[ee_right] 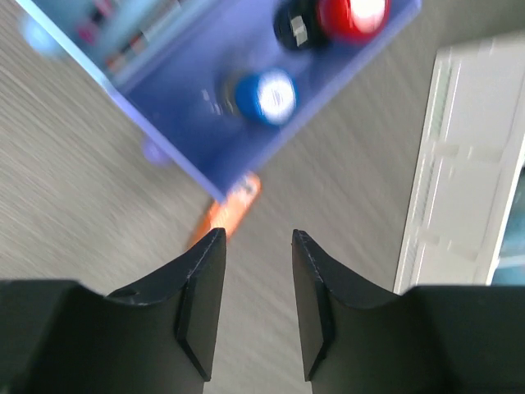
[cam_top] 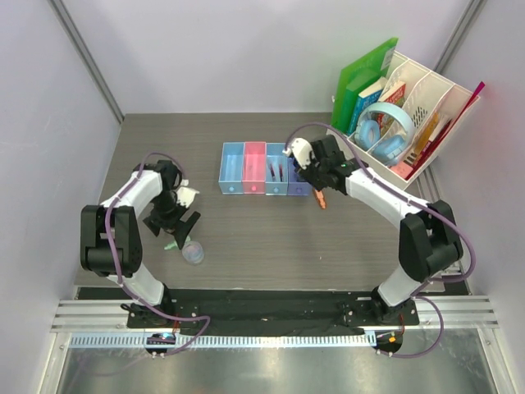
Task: Sort the stationery into containers
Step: Pick up the pen from the center of the board.
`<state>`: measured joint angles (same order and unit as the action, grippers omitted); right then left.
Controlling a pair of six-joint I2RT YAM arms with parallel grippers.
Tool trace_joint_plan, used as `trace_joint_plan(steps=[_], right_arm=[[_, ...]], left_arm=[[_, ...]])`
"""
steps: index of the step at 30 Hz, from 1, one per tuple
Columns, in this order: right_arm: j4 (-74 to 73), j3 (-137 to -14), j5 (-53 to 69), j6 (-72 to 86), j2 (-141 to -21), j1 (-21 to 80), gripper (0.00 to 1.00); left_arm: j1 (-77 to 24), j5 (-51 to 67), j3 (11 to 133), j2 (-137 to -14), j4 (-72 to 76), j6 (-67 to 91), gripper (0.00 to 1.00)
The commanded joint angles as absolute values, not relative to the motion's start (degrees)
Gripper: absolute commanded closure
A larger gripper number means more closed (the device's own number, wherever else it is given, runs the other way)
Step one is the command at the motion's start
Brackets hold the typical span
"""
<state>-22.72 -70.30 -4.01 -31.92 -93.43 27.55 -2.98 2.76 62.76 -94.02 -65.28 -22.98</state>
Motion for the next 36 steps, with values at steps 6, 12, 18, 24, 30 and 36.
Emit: trace_joint_plan(steps=[6,12,18,24,30,36], right_arm=[[-20.8,-59.8,-3.0,-26.4,-86.7,21.0,0.56],[-17.3,-59.4,-1.9,-22.9,-92.0,20.6,0.52],[-16.1,-61.9,1.4,-19.6,-97.0,19.8,0.42],[-13.1,-61.6,3.2,-17.2,-99.4,18.6,0.36],[-12.7,-62.2,4.6,-15.9,-102.2,18.5,0.37],[-12.4,-62.2,5.2,-15.5,-104.8,18.5,0.52]], left_arm=[[-2.7,3.3,59.8,-95.9,-61.8,-30.0,0.00],[-2.8,3.8,62.2,-98.6,-59.5,-35.1,0.00],[-2.7,4.8,64.7,-102.0,-60.5,-36.6,0.00],[-2.8,5.5,63.6,-102.6,-60.3,-38.6,0.00],[-2.8,4.5,63.1,-104.1,-59.7,-39.6,0.00],[-2.7,5.5,63.0,-104.3,-60.6,-41.6,0.00]])
